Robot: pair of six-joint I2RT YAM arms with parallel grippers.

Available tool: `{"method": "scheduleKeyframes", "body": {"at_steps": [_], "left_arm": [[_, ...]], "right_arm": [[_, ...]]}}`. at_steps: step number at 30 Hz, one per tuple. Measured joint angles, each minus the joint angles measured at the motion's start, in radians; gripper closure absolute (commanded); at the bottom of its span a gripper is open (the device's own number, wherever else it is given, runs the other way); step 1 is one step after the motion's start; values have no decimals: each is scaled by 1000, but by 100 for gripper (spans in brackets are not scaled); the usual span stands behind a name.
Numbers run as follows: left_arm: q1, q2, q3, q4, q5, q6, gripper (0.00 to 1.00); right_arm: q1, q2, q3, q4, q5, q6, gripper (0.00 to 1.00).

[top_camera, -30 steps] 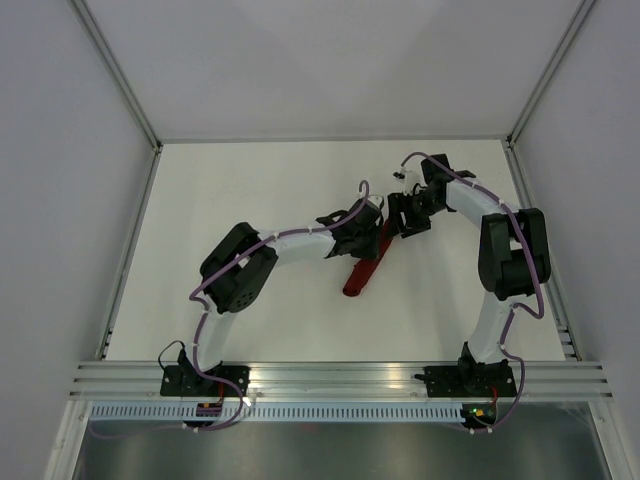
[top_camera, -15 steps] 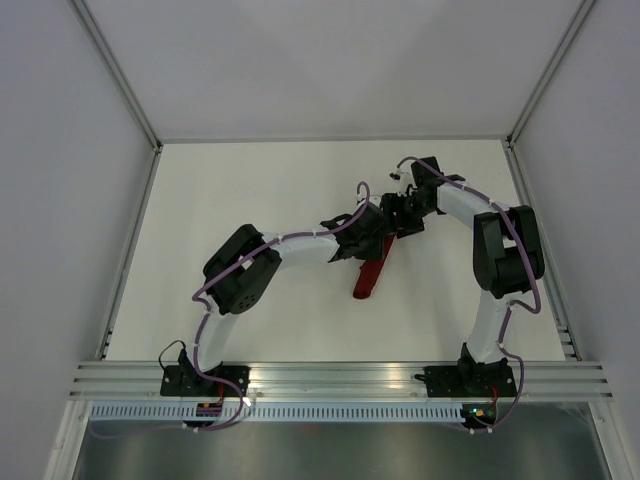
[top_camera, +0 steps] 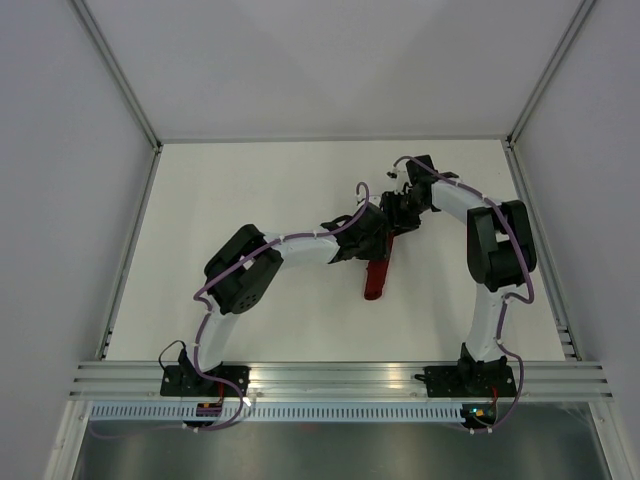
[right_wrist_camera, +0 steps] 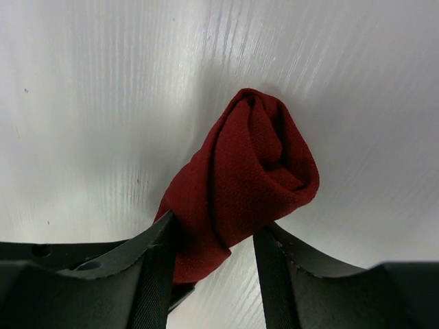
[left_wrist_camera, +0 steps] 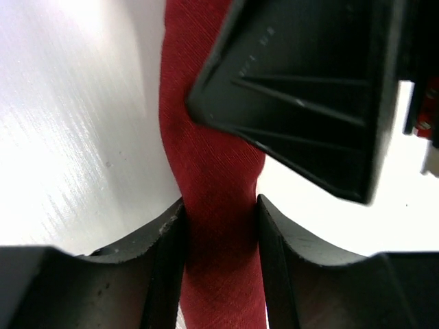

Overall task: Fold the napkin, place the utensils inside, and roll it up
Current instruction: Roll the napkin at the center of the board.

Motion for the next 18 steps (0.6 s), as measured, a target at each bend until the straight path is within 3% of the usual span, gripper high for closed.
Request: {"method": "scheduleKeyframes", "body": {"at_steps": [8,18], "left_arm": [[-1,0,-10,34,26,1,41],[-2,-21,-28,39,43,23,40]], "right_arm": [[15,25,46,8,85,-18,50],[21,56,100,26,166,-40,50]]}}
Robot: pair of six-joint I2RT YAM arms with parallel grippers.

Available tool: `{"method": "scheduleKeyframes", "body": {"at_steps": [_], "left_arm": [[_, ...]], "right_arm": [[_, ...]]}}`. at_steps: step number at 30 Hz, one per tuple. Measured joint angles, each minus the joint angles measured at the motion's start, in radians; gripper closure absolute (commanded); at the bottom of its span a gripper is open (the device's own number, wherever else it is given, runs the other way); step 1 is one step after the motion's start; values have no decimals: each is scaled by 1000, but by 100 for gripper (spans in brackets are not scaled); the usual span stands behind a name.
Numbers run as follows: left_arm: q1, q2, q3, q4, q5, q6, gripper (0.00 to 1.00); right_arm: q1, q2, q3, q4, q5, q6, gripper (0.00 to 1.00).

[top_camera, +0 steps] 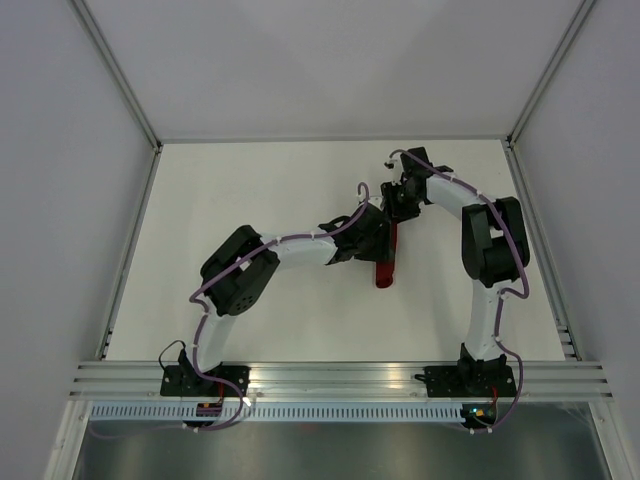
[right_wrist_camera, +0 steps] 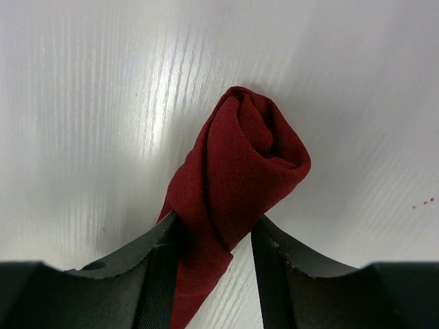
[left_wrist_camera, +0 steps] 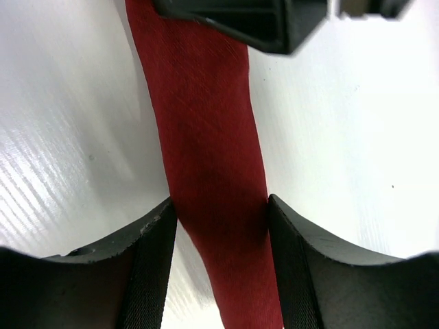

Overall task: Fold the napkin, place the utensils inside, and roll it up
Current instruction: Roll the napkin at the center of the board, then reset both arms

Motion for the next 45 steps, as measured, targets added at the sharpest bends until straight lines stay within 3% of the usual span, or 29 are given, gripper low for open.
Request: {"method": "scheduleKeyframes", "body": {"at_steps": [11,27,45], "left_arm": [[1,-97,-53,-3,13,33,40],[9,-188,-126,1,34,65,40],[32,-230,-130,1,80,85,40]], "right_arm": [[3,48,70,15,35,-20,50],[2,57,105,11,32,-40,33],[2,40,117,-12,-5,-47,30]]}}
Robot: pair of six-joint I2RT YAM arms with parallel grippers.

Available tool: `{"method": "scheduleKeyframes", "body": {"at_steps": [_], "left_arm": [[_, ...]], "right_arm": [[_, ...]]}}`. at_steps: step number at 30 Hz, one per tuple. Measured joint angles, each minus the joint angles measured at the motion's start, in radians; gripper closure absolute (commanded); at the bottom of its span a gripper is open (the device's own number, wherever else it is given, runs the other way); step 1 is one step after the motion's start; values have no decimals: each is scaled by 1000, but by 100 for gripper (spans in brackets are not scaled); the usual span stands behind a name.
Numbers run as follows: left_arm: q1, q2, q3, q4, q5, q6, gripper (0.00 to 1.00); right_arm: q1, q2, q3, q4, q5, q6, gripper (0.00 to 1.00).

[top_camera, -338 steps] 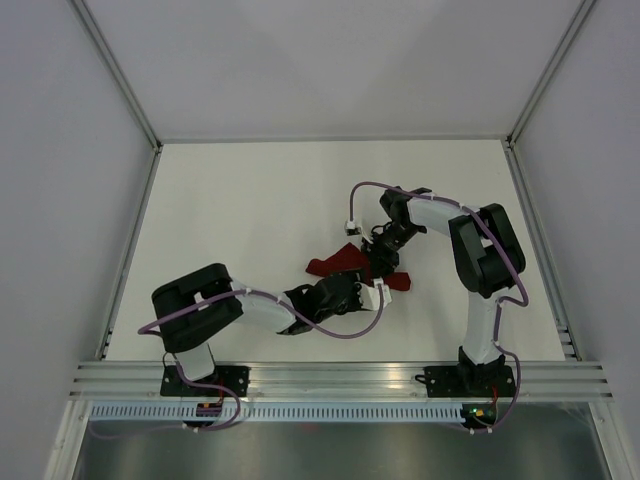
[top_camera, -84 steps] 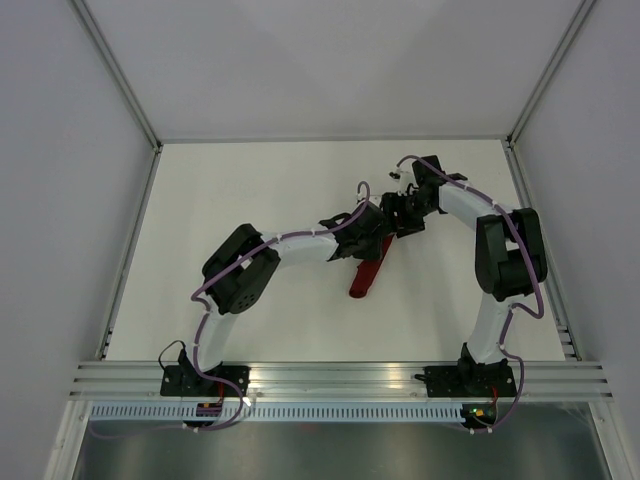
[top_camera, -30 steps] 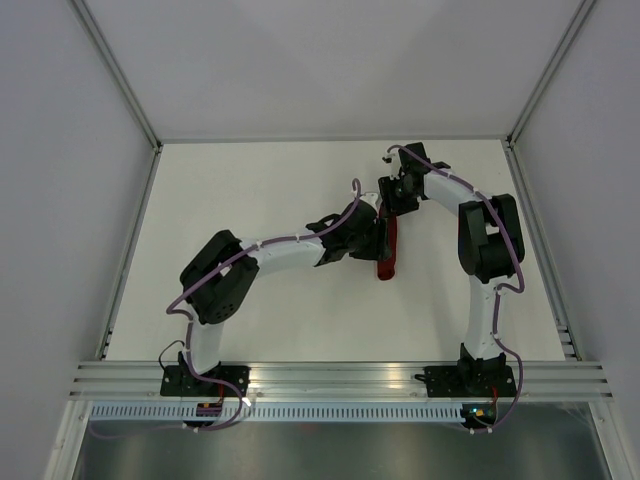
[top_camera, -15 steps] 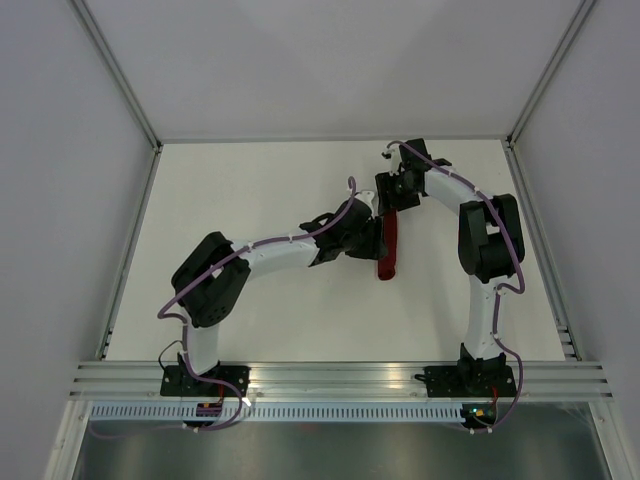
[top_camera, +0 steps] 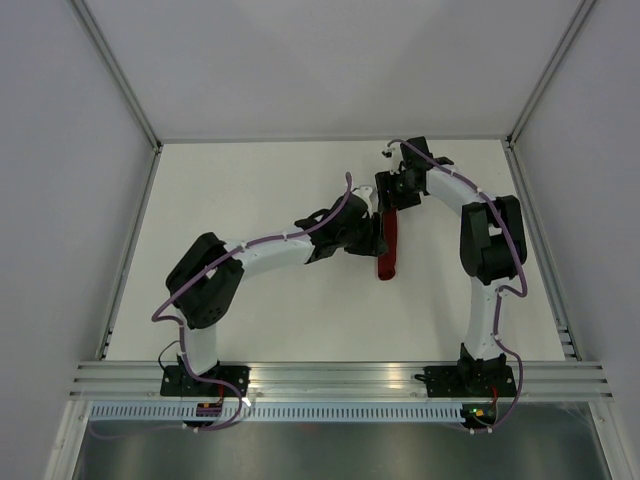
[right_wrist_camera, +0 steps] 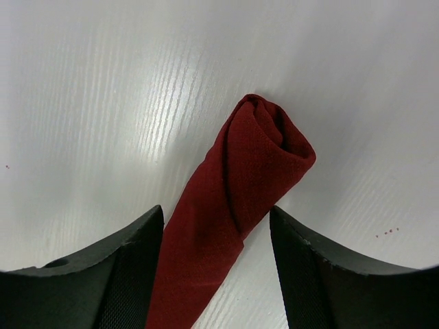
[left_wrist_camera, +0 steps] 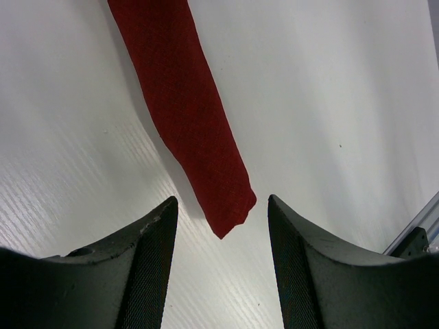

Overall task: Fold the napkin, place the utensils inside, and roll it up
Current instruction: Reset both arms

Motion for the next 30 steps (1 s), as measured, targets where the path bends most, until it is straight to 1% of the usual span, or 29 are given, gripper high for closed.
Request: {"method": "scheduleKeyframes", "body": {"at_steps": [10,15,20,25,27,30], "left_arm": [[17,-35,-9,-3,25,18,39],[39,-145,-66,-8,43,46,39],[85,-321,-166,-21,68,79,39],[116,-491,-248,-41,78,114,36],[119,-561,-278,-55,79,128,36],[122,-647,-306,-76,79,147,35]], "right_arm": [[-6,-84,-1,0,-8,0,30],[-37,-192,-39,3,-39,0,29],[-107,-408,-135,6,-73,-23,28],[-191,-638,-243,6,-97,-62,22],[-236,-749,-305,8,-108,-76,18],[-278,-901,-395,7,-105,-99,15]]}}
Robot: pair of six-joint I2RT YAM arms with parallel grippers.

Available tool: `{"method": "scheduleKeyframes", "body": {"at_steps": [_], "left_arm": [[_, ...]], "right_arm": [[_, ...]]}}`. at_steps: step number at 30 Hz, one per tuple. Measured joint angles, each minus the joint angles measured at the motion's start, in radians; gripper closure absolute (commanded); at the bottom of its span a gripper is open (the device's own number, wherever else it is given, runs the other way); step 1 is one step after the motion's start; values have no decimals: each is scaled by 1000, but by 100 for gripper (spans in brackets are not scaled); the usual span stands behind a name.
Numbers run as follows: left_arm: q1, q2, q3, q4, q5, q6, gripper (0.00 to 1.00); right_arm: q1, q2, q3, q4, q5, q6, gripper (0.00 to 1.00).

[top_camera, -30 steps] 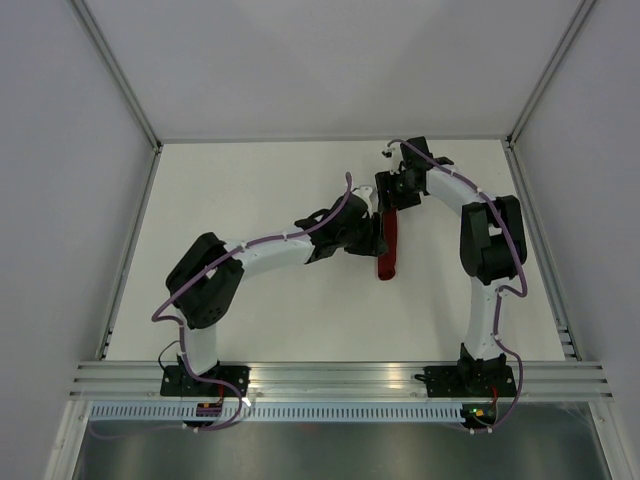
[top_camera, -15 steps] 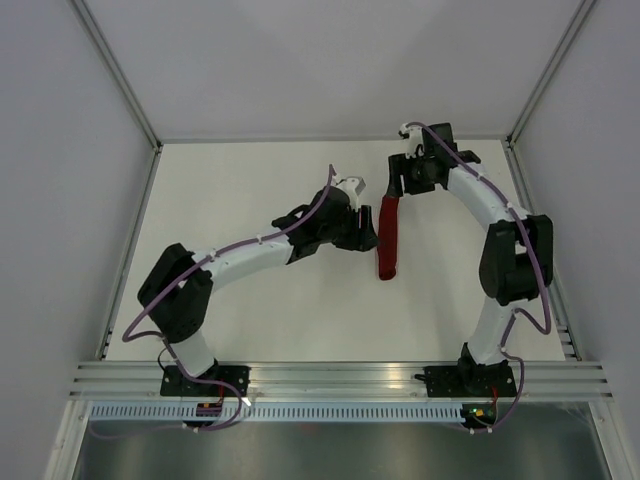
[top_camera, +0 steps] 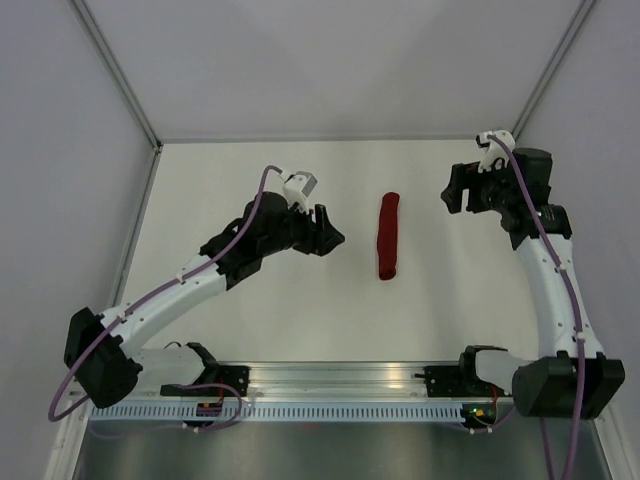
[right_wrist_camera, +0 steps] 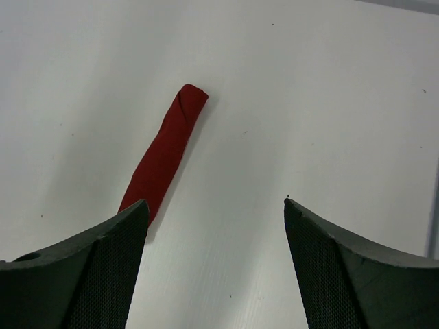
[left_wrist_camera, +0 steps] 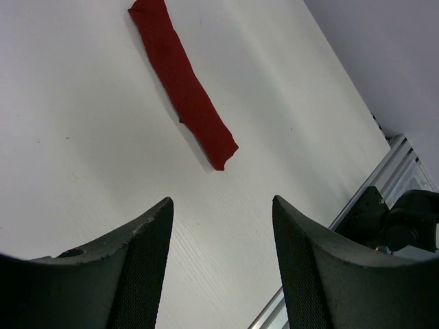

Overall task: Fold the napkin, place the utensils inside, and roll it up
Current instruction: Reset both arms

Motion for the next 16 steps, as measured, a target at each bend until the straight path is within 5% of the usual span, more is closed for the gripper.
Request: {"method": "scheduleKeyframes", "body": {"at_steps": [7,16], "left_arm": [[2,-175,-51,-60,-3,33,32],[2,-221,-61,-93,-3,40,32]], "right_arm": [[1,-251,-195,-11,19,-43,12],[1,-312,-256,-21,16,-51,12]]}}
